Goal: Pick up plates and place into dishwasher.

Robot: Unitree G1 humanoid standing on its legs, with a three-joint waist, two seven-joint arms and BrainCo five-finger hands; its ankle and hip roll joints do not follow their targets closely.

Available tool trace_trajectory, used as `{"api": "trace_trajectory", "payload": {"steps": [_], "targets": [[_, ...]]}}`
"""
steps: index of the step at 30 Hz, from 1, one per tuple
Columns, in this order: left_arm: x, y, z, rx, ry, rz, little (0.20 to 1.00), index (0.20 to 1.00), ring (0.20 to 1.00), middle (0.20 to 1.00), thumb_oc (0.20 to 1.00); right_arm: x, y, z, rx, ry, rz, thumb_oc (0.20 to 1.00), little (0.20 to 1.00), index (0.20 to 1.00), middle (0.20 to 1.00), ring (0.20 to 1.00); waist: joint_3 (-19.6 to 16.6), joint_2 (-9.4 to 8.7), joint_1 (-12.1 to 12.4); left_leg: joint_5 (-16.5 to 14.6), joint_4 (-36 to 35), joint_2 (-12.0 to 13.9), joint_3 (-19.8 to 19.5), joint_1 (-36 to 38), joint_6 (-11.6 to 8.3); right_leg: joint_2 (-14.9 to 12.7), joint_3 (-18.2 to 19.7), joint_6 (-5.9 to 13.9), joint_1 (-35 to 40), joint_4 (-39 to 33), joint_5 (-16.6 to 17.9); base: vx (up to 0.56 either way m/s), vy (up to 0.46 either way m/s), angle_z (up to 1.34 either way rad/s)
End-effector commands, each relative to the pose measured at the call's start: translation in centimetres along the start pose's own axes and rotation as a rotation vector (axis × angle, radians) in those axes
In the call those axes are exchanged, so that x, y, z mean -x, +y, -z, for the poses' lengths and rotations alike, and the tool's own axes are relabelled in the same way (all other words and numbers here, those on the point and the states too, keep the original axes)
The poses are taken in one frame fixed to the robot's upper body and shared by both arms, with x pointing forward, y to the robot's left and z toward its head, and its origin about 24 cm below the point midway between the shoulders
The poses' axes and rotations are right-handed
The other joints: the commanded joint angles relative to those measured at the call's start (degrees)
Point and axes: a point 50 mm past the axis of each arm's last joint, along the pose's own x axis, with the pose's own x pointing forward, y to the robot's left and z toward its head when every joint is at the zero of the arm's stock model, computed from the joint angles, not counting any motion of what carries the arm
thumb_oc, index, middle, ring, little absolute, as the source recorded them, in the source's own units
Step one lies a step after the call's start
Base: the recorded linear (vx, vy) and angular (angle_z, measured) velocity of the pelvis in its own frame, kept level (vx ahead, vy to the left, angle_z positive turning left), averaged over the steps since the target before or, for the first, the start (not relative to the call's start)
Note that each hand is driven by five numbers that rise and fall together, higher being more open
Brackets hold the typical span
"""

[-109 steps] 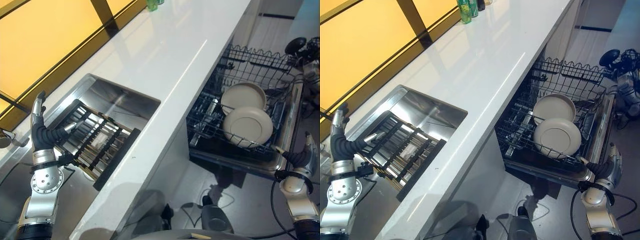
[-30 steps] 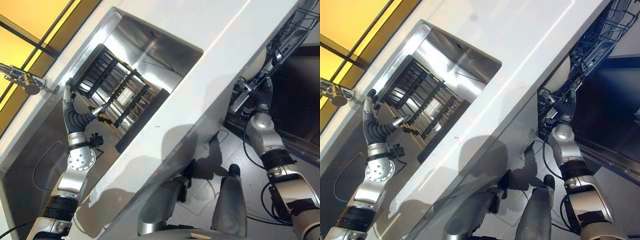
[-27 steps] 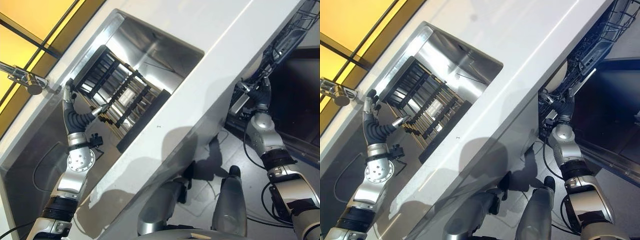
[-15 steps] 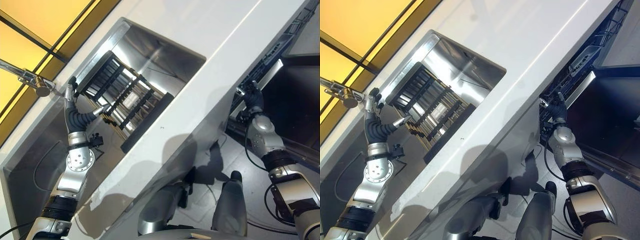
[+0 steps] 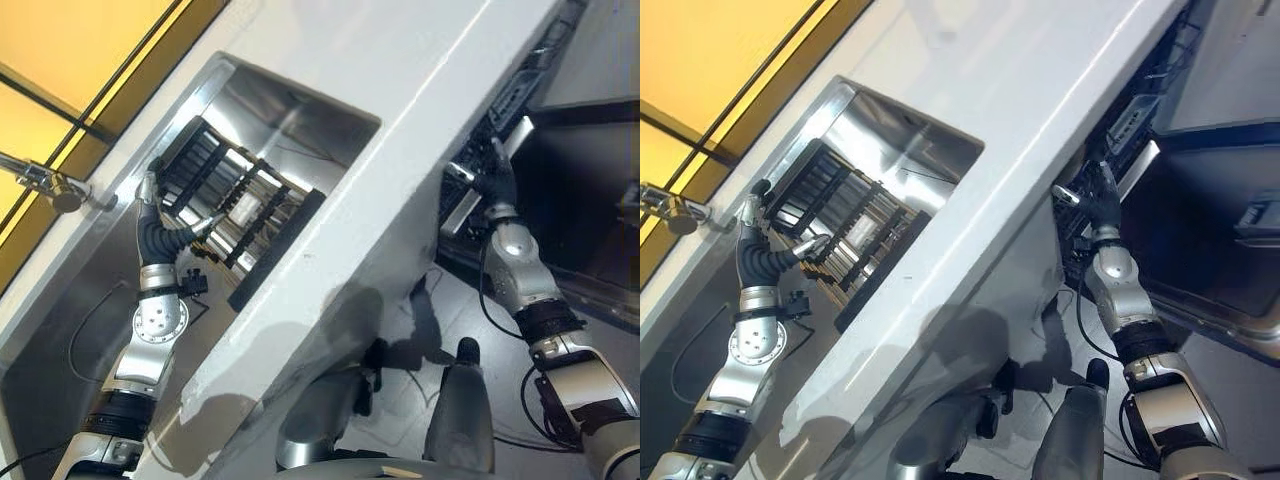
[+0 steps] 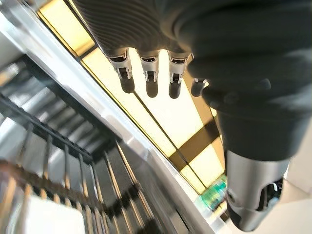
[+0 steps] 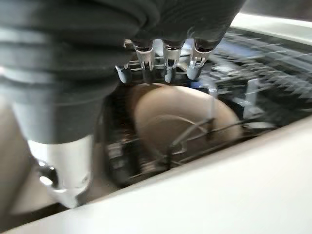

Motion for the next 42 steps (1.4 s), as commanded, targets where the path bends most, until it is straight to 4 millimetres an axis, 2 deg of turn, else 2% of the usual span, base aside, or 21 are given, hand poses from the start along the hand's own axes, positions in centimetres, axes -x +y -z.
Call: {"api": "trace_trajectory", "payload": {"steps": [1, 2, 4, 5, 6, 8, 12, 16, 19, 25, 30, 35, 38, 42], "targets": [[-0.8, 2.2, -1.8, -0.036, -0.086, -0.069, 1.000, 1.000, 1.000, 1.000, 1.000, 1.1, 1.8, -1.4, -0.044, -0.135, 0.017, 1.000, 1.000, 1.000, 1.000, 1.000, -4.39, -3.82, 1.00, -4.58, 5.93, -2.70, -0.80, -5.21, 3.07, -4.59, -2.11, -1.34, -0.10, 9.67, 2.03, -0.05, -0.103, -0.35], [-1.0, 2.2, -1.9, -0.047, -0.091, -0.064, 1.000, 1.000, 1.000, 1.000, 1.000, 1.5, 1.3, -1.2, -0.023, -0.132, 0.049, 1.000, 1.000, 1.000, 1.000, 1.000, -4.63, -4.27, 1.18, -3.88, 5.10, -2.63, -1.09, -4.85, 3.15, -3.76, -3.09, -1.92, 0.28, 11.59, 0.93, -0.02, -0.112, -0.46], [-1.1, 2.2, -2.0, -0.057, -0.094, -0.062, 1.000, 1.000, 1.000, 1.000, 1.000, 1.6, 0.8, -1.3, -0.012, -0.134, 0.077, 1.000, 1.000, 1.000, 1.000, 1.000, -4.76, -4.73, 1.47, -3.24, 4.47, -2.49, -1.20, -4.52, 2.87, -3.79, -4.69, -2.28, 1.30, 11.65, -0.26, -0.02, -0.122, -0.57], [-1.4, 2.3, -2.0, -0.062, -0.093, -0.068, 1.000, 1.000, 1.000, 1.000, 1.000, 1.7, 0.5, -1.3, 0.000, -0.138, 0.096, 1.000, 1.000, 1.000, 1.000, 1.000, -5.16, -5.43, 1.77, -3.10, 4.42, -2.51, -1.11, -4.68, 2.16, -4.36, -6.00, -2.10, 3.47, 6.87, -0.95, -0.04, -0.132, -0.55], [-1.5, 2.2, -2.0, -0.062, -0.090, -0.072, 1.000, 1.000, 1.000, 1.000, 1.000, 1.7, 0.4, -1.4, 0.002, -0.139, 0.102, 1.000, 1.000, 1.000, 1.000, 1.000, -5.47, -5.38, 1.67, -2.42, 3.85, -2.24, -1.29, -4.87, 1.85, -4.07, -6.07, -2.04, 4.11, 4.80, -0.38, -0.05, -0.149, -0.47], [-1.8, 1.7, -2.1, -0.055, -0.089, -0.060, 1.000, 1.000, 1.000, 1.000, 1.000, 1.8, 0.1, -1.5, 0.020, -0.140, 0.137, 1.000, 1.000, 1.000, 1.000, 1.000, -5.29, -5.24, 0.73, -1.99, 3.28, -1.80, -1.61, -4.69, 1.36, -2.62, -4.43, -1.71, 4.05, 4.18, -0.64, -0.04, -0.116, -0.56], [-1.8, 1.1, -2.2, -0.050, -0.084, -0.036, 1.000, 1.000, 1.000, 1.000, 1.000, 2.8, -1.2, -0.8, 0.048, -0.116, 0.216, 1.000, 1.000, 1.000, 1.000, 1.000, -5.07, -5.04, -1.04, -1.61, 2.27, -0.61, -1.44, -2.72, 0.43, -1.10, -3.95, -1.83, 4.94, 2.80, -2.70, -0.01, -0.089, -0.23], [-0.2, 1.4, -1.4, -0.052, -0.047, -0.044, 1.000, 1.000, 1.000, 1.000, 1.000, 5.7, -4.1, 1.1, 0.070, -0.052, 0.392, 1.000, 1.000, 1.000, 1.000, 1.000, -5.83, -4.79, -2.92, -1.49, 1.40, 0.19, -0.72, -1.09, -0.07, -0.17, -2.73, -1.46, 5.86, 1.41, -3.15, 0.04, -0.031, -0.10], [1.2, 1.7, -0.8, -0.045, -0.017, -0.060, 1.000, 1.000, 1.000, 1.000, 1.000, 8.6, -5.6, 2.7, 0.105, 0.010, 0.495, 1.000, 1.000, 1.000, 1.000, 1.000, -6.48, -3.95, -4.93, -1.24, 0.81, 0.74, 0.33, -0.72, -0.11, 0.43, -1.36, -1.22, 5.09, 1.25, -3.41, 0.01, 0.044, -0.21], [2.5, 1.7, -0.4, -0.026, 0.008, -0.089, 1.000, 1.000, 1.000, 1.000, 1.000, 12.2, -7.0, 5.3, 0.132, 0.151, 0.622, 1.000, 1.000, 1.000, 1.000, 1.000, -6.28, -2.62, -7.88, -0.92, -0.21, 1.12, 2.35, -0.79, 0.02, 1.04, 1.25, -0.78, 2.73, 1.52, -3.60, -0.03, 0.062, -0.35], [3.3, 1.7, -0.2, -0.003, 0.023, -0.131, 1.000, 1.000, 1.000, 1.000, 1.000, 14.9, -8.1, 6.4, 0.202, 0.201, 0.737, 1.000, 1.000, 1.000, 1.000, 1.000, -5.56, -1.11, -10.05, -0.64, -1.52, 0.87, 4.04, -0.71, 0.03, 1.03, 3.04, -0.29, 1.24, 0.56, -2.99, -0.02, 0.116, -0.25], [3.7, 0.9, -0.2, 0.031, 0.026, -0.151, 1.000, 1.000, 1.000, 1.000, 1.000, 17.8, -9.2, 8.7, 0.098, 0.330, 0.890, 1.000, 1.000, 1.000, 1.000, 1.000, -4.39, 0.92, -11.73, -0.50, -1.87, 0.14, 5.28, -1.26, -0.01, 1.03, 4.79, -0.23, -0.50, 0.17, -2.44, -0.01, 0.124, -0.17], [3.4, -0.1, -0.5, 0.057, 0.019, -0.142, 1.000, 1.000, 1.000, 1.000, 1.000, 17.9, -9.6, 9.6, 0.072, 0.350, 0.931, 1.000, 1.000, 1.000, 1.000, 1.000, -3.13, 2.54, -11.87, -0.82, -0.09, -0.46, 5.40, -2.93, 0.00, 0.64, 5.28, -0.72, -2.61, 2.28, -3.00, -0.03, 0.096, -0.10], [2.8, -1.2, -0.9, 0.085, 0.005, -0.126, 1.000, 1.000, 1.000, 1.000, 1.000, 16.3, -9.8, 9.2, 0.045, 0.288, 0.975, 1.000, 1.000, 1.000, 1.000, 1.000, -1.12, 4.76, -11.49, -0.76, 2.20, -0.98, 5.40, -6.30, -0.02, -0.14, 5.35, -1.56, -6.64, 6.66, -4.13, -0.09, 0.043, 0.00]]}}
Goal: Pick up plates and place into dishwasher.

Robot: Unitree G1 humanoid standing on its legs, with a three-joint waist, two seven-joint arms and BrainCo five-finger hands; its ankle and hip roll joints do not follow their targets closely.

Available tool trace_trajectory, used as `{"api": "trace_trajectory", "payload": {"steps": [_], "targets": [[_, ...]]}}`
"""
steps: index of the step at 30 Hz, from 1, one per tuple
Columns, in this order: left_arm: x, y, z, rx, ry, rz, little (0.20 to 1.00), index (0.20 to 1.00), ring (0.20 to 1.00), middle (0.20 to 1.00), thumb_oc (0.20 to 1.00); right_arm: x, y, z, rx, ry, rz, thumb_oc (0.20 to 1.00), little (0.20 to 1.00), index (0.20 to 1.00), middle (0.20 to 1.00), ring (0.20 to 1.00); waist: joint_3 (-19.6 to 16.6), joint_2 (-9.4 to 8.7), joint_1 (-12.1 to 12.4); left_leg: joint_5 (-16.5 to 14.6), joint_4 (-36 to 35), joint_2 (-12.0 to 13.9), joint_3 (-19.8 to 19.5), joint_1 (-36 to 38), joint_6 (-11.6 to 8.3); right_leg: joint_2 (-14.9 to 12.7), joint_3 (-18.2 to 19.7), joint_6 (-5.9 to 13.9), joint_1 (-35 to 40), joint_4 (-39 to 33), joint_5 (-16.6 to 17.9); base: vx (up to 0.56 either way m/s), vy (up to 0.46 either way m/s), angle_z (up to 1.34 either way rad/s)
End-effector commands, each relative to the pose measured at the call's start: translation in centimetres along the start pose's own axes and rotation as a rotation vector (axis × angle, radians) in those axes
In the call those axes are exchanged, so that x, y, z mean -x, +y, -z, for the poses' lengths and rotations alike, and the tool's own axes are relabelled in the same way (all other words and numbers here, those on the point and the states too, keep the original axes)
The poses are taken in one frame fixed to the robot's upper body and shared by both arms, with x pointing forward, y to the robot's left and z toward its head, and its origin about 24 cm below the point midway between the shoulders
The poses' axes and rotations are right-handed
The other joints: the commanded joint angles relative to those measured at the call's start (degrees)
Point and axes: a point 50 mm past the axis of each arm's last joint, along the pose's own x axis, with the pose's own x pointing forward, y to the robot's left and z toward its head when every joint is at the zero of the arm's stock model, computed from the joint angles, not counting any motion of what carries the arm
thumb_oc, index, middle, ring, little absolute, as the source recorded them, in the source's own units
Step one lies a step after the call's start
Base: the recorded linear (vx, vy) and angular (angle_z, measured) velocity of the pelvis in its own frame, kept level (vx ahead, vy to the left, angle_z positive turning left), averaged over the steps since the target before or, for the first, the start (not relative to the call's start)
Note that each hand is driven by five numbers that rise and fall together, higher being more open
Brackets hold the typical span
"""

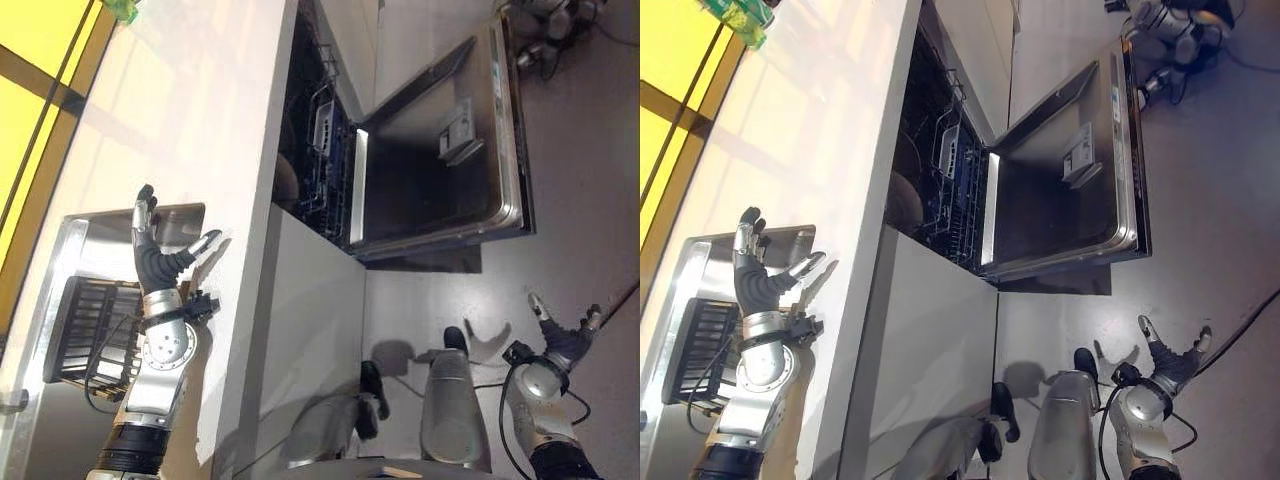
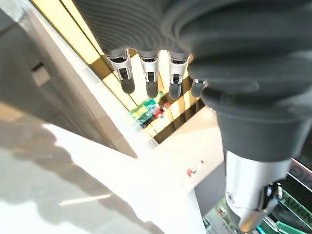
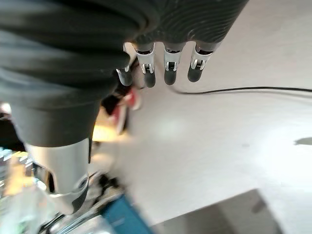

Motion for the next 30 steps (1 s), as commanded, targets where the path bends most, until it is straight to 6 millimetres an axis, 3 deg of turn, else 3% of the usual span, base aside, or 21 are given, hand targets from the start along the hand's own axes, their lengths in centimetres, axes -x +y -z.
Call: {"api": "trace_trajectory", "payload": {"steps": [1, 9, 17, 21, 22, 24, 30], "targets": [[0.0, -1.2, -1.0, 0.043, -0.057, 0.003, 1.000, 1.000, 1.000, 1.000, 1.000, -1.0, 1.1, -2.7, -0.201, -0.083, 0.051, 1.000, 1.000, 1.000, 1.000, 1.000, 2.36, 1.57, -0.53, 1.73, 6.46, -2.72, -0.62, -8.87, 2.03, -2.94, 0.09, -0.83, -0.40, 2.32, -1.13, -0.10, 0.001, 0.10], [0.0, -1.6, -1.8, 0.077, -0.098, 0.039, 1.000, 1.000, 1.000, 1.000, 1.000, -3.5, 3.3, -6.6, -0.472, -0.140, 0.059, 1.000, 1.000, 1.000, 1.000, 1.000, 6.12, 5.39, 0.98, -0.74, 13.88, -3.96, -0.25, -15.30, 2.29, -5.32, 0.27, -2.95, -8.46, 14.06, -5.56, -0.07, -0.024, 0.14], [0.1, -2.2, -2.6, 0.089, -0.129, 0.094, 1.000, 1.000, 1.000, 1.000, 1.000, -5.4, 6.8, -13.6, -0.655, -0.284, 0.043, 1.000, 1.000, 1.000, 1.000, 1.000, 6.99, 7.46, 3.06, -1.86, 18.79, -4.56, 0.46, -22.29, 2.44, -5.41, 0.79, -3.89, -16.85, 22.41, -8.25, -0.06, -0.080, 0.10], [-0.1, -2.0, -3.2, 0.093, -0.157, 0.115, 1.000, 1.000, 1.000, 1.000, 1.000, -7.6, 7.5, -16.9, -0.733, -0.283, -0.138, 1.000, 1.000, 1.000, 1.000, 1.000, 6.99, 8.23, 4.36, -1.93, 20.72, -4.88, 0.45, -25.12, 2.43, -5.21, 1.05, -4.19, -19.99, 25.65, -9.23, -0.02, -0.070, 0.02], [-0.1, -2.1, -3.3, 0.093, -0.162, 0.122, 1.000, 1.000, 1.000, 1.000, 1.000, -7.9, 7.7, -17.8, -0.729, -0.306, -0.165, 1.000, 1.000, 1.000, 1.000, 1.000, 6.98, 8.18, 4.60, -3.31, 21.57, -5.18, -0.01, -24.95, 2.08, -5.17, 1.61, -3.86, -19.84, 26.67, -10.93, -0.04, -0.072, 0.08], [-0.1, -2.1, -3.4, 0.092, -0.167, 0.128, 1.000, 1.000, 1.000, 1.000, 1.000, -8.4, 7.9, -19.2, -0.735, -0.337, -0.236, 1.000, 1.000, 1.000, 1.000, 1.000, 6.99, 8.42, 4.87, -2.24, 22.06, -4.93, 0.46, -26.60, 2.40, -5.30, 1.16, -4.21, -21.81, 27.42, -9.85, -0.06, -0.058, 0.07], [-0.8, -1.5, -3.9, 0.084, -0.189, 0.134, 1.000, 1.000, 1.000, 1.000, 1.000, -7.5, 9.7, -23.7, -0.709, -0.506, -0.593, 1.000, 1.000, 1.000, 1.000, 1.000, 6.99, 8.05, 5.71, -3.06, 23.81, -4.80, 0.05, -28.94, 2.20, -4.63, 1.65, -3.77, -24.46, 29.40, -11.18, 0.02, -0.052, 0.08]]}}
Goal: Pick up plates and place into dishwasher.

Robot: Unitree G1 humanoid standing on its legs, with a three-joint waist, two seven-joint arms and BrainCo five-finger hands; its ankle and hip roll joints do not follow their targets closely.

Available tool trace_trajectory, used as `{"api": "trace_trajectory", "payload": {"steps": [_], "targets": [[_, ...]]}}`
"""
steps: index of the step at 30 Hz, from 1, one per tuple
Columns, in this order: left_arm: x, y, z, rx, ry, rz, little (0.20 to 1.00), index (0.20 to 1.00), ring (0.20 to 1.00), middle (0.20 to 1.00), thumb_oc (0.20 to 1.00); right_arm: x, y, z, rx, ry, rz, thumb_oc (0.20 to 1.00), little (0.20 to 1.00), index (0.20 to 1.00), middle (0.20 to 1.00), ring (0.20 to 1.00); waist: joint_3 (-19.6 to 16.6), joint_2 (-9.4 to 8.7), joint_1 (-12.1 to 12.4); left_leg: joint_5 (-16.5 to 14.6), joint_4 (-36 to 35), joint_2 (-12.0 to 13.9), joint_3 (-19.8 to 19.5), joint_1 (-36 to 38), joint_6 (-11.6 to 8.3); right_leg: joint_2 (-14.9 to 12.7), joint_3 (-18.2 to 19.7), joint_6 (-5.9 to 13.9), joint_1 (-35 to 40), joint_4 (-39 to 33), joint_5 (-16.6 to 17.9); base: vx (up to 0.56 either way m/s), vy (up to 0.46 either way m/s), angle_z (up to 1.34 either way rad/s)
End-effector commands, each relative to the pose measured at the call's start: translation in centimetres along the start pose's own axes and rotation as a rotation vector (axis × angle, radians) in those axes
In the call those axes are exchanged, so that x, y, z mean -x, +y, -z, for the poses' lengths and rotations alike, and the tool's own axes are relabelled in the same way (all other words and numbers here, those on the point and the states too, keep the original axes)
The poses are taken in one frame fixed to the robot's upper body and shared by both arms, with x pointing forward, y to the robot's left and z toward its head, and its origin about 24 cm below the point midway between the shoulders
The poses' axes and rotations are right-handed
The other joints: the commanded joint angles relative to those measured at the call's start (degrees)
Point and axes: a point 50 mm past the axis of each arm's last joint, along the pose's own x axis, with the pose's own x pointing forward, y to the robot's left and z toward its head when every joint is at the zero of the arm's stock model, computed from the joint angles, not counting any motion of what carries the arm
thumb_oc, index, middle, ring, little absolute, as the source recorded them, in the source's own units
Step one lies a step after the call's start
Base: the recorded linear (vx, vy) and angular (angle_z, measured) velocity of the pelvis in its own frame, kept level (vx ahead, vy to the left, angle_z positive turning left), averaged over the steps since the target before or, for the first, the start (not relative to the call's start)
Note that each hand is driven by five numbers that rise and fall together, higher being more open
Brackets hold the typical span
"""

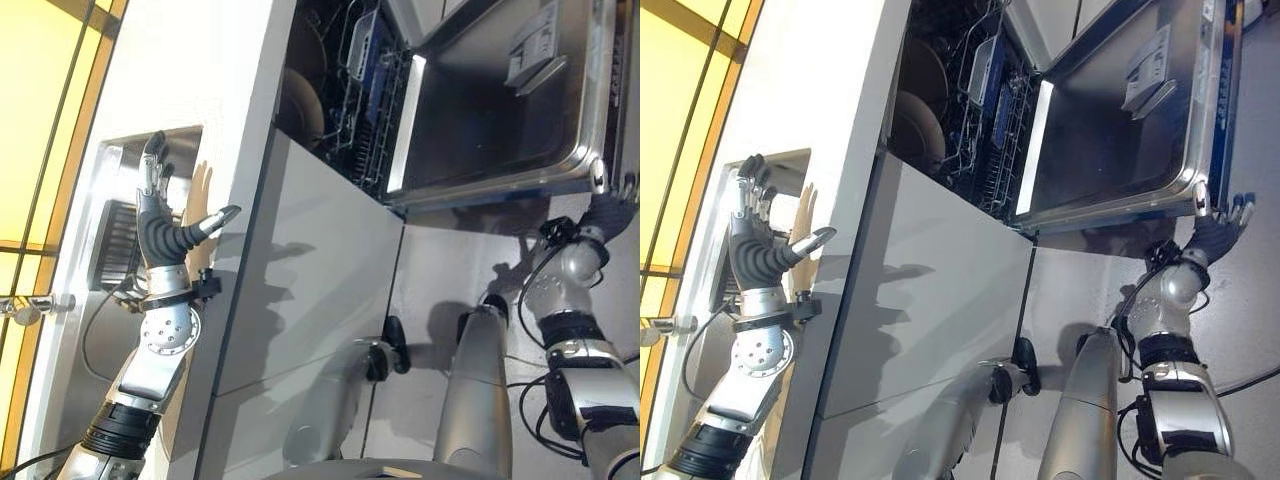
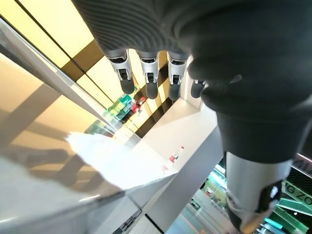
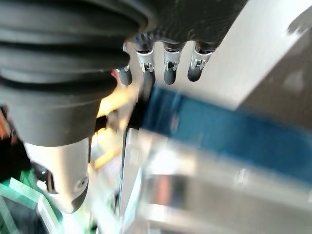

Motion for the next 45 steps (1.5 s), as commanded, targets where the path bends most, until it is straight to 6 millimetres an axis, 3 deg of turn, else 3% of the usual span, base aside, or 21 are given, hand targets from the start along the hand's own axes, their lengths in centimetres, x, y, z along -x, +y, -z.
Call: {"api": "trace_trajectory", "payload": {"steps": [1, 4, 6, 12, 22, 32, 37, 45], "targets": [[0.3, -0.1, 0.7, 0.021, 0.051, 0.000, 1.000, 1.000, 1.000, 1.000, 1.000, -2.1, 6.7, -5.2, -0.086, -0.149, -0.415, 1.000, 1.000, 1.000, 1.000, 1.000, 8.45, 5.96, -1.06, 0.98, 1.21, -1.49, 0.82, -4.40, 3.22, 0.81, -0.49, -1.17, -0.32, 6.82, -5.98, -0.01, -0.028, 0.03], [-0.1, 0.4, 0.6, 0.020, 0.043, 0.002, 1.000, 1.000, 1.000, 1.000, 1.000, -1.6, 8.7, -5.8, -0.094, -0.128, -0.670, 1.000, 1.000, 1.000, 1.000, 1.000, 8.45, 5.54, -0.88, 1.16, 1.45, -1.35, 0.65, -5.31, 3.24, 0.98, -0.47, -1.21, -1.13, 7.18, -6.04, -0.01, -0.019, -0.03], [-0.8, 1.0, 0.7, 0.008, 0.037, 0.007, 1.000, 1.000, 1.000, 1.000, 1.000, -0.3, 10.9, -6.1, -0.064, -0.126, -0.876, 1.000, 1.000, 1.000, 1.000, 1.000, 8.45, 4.73, -0.80, 1.43, 1.92, -1.12, 0.54, -6.13, 3.16, 1.26, -0.56, -1.19, -1.64, 7.49, -5.87, -0.01, -0.048, -0.07], [-1.9, 2.2, 0.6, -0.013, 0.024, 0.010, 1.000, 1.000, 1.000, 1.000, 1.000, 1.7, 13.4, -6.6, -0.056, -0.082, -1.121, 1.000, 1.000, 1.000, 1.000, 1.000, 8.45, 2.50, -0.29, 2.00, 2.21, -0.86, -0.29, -6.37, 2.93, 1.95, -1.40, -1.12, -0.76, 6.88, -5.28, 0.01, -0.042, -0.06], [-2.7, 2.4, 0.4, -0.008, 0.019, 0.018, 1.000, 1.000, 1.000, 1.000, 1.000, 3.2, 14.8, -4.8, -0.048, 0.016, -1.162, 1.000, 1.000, 1.000, 1.000, 1.000, 8.45, 0.70, 1.83, 4.84, -1.06, -0.88, -2.03, -3.84, 3.06, 2.25, -4.41, -1.64, 4.00, 2.43, -2.64, 0.01, 0.010, 0.02], [-2.5, 2.8, 0.7, -0.003, 0.042, -0.016, 1.000, 1.000, 1.000, 1.000, 1.000, 7.4, 17.4, -2.7, -0.063, 0.043, -1.261, 1.000, 1.000, 1.000, 1.000, 1.000, 7.82, -1.34, 5.92, 5.82, -6.43, -2.49, -4.77, 4.85, 3.26, 0.00, -8.89, -1.43, 16.37, -5.01, -1.52, 0.09, 0.068, 0.09], [-2.3, 3.6, 0.8, -0.035, 0.041, -0.005, 1.000, 1.000, 1.000, 1.000, 1.000, 8.7, 17.9, -1.9, -0.102, 0.047, -1.259, 1.000, 1.000, 1.000, 1.000, 1.000, 5.42, -4.16, 9.32, 5.77, -8.78, -3.09, -7.07, 8.92, 3.57, -1.11, -12.98, -1.04, 23.69, -10.24, -0.08, 0.12, -0.038, 0.22], [-2.7, 5.1, 0.4, -0.118, 0.015, 0.061, 1.000, 1.000, 1.000, 1.000, 1.000, 11.0, 17.3, 0.5, -0.184, 0.073, -1.197, 1.000, 1.000, 1.000, 1.000, 1.000, 1.35, -11.23, 15.15, 5.12, -11.96, -2.92, -11.78, 14.57, 4.12, -1.27, -20.58, 0.02, 36.63, -19.81, 3.04, 0.15, -0.162, 0.76]]}}
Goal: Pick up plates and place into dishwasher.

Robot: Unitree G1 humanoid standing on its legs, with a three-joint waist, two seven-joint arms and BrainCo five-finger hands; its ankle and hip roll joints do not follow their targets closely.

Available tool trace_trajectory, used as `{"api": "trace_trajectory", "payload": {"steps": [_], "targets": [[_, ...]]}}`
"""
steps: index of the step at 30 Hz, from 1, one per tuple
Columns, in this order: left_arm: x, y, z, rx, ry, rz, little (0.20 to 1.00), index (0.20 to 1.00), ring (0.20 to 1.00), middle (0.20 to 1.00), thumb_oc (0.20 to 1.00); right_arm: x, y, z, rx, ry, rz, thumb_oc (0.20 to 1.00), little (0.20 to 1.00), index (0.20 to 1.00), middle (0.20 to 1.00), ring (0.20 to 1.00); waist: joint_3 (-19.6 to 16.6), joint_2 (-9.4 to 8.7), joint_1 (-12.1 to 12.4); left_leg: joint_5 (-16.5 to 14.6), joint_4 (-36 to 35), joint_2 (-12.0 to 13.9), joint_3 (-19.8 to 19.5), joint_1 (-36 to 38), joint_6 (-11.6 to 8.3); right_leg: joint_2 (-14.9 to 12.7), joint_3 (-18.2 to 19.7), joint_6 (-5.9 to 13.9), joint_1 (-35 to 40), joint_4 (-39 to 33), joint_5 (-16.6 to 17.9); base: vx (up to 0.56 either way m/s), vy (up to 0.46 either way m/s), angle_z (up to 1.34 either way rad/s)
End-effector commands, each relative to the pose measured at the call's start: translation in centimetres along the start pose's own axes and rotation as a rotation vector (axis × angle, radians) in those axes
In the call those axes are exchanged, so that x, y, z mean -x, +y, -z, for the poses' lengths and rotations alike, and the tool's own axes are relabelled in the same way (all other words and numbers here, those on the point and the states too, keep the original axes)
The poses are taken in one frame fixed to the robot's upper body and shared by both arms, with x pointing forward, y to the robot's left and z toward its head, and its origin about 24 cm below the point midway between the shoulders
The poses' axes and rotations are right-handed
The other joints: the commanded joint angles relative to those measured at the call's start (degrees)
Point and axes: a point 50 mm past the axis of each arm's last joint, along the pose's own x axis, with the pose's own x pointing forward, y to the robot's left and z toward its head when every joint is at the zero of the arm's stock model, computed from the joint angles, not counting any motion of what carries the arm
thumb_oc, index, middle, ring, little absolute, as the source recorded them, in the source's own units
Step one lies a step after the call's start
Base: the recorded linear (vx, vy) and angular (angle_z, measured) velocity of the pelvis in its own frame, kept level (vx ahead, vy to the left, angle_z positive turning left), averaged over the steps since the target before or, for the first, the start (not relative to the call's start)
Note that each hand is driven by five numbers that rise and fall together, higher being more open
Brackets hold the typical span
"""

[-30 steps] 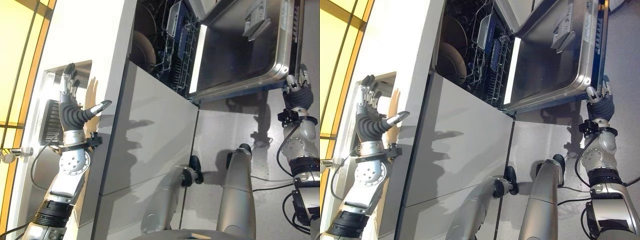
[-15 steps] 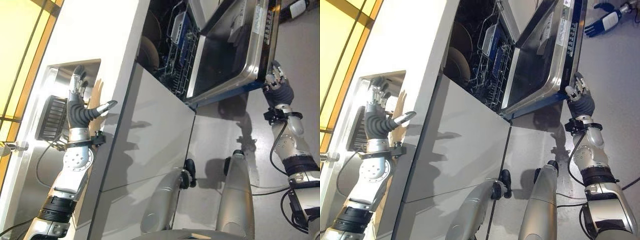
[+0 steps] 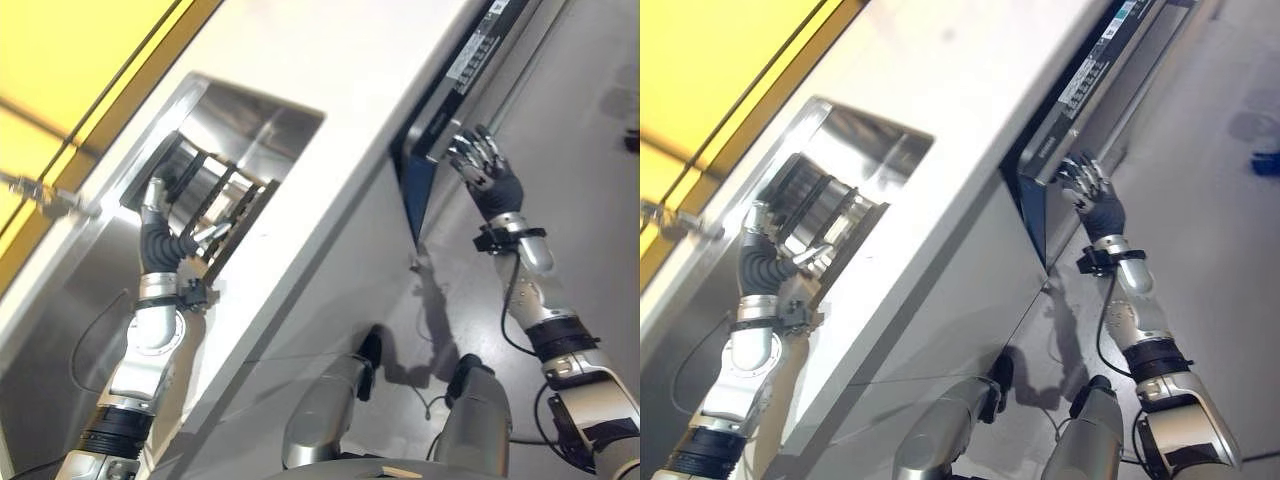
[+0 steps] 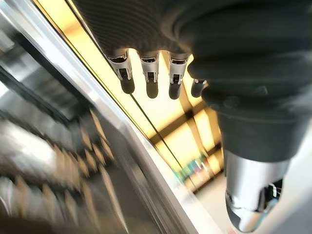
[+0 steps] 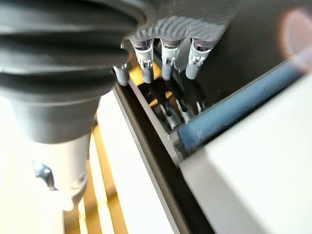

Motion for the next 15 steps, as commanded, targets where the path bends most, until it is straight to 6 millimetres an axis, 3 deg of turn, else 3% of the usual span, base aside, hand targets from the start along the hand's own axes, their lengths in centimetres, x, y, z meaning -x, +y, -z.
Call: {"api": "trace_trajectory", "payload": {"steps": [1, 8, 15], "targets": [[-2.0, 3.0, -3.5, -0.089, -0.175, 0.024, 1.000, 1.000, 1.000, 1.000, 1.000, -3.5, 8.0, -2.5, -0.064, -0.215, -0.275, 1.000, 1.000, 1.000, 1.000, 1.000, -1.53, -6.20, 6.67, 0.58, -2.23, -4.43, 2.78, 0.88, 5.16, 0.48, 3.09, 0.92, 8.73, -7.43, 4.80, 0.17, -0.230, 1.01], [-2.4, 2.9, -3.6, -0.137, -0.173, 0.098, 1.000, 1.000, 1.000, 1.000, 1.000, -2.3, 8.7, -1.3, -0.114, -0.219, -0.218, 1.000, 1.000, 1.000, 1.000, 1.000, -4.76, -10.01, 8.51, 0.20, -4.49, -3.14, 0.46, 4.94, 5.13, 2.28, 0.61, 2.10, 16.81, -14.30, 6.69, 0.11, -0.159, 0.27], [-2.3, 2.8, -3.1, -0.148, -0.145, 0.129, 1.000, 1.000, 1.000, 1.000, 1.000, -0.2, 8.1, 0.8, -0.148, -0.164, -0.119, 1.000, 1.000, 1.000, 1.000, 1.000, -7.36, -11.63, 7.53, 0.71, -7.73, -1.49, 0.66, 8.18, 4.91, 4.03, 0.88, 2.80, 20.35, -19.75, 7.71, 0.00, -0.098, 0.00]]}}
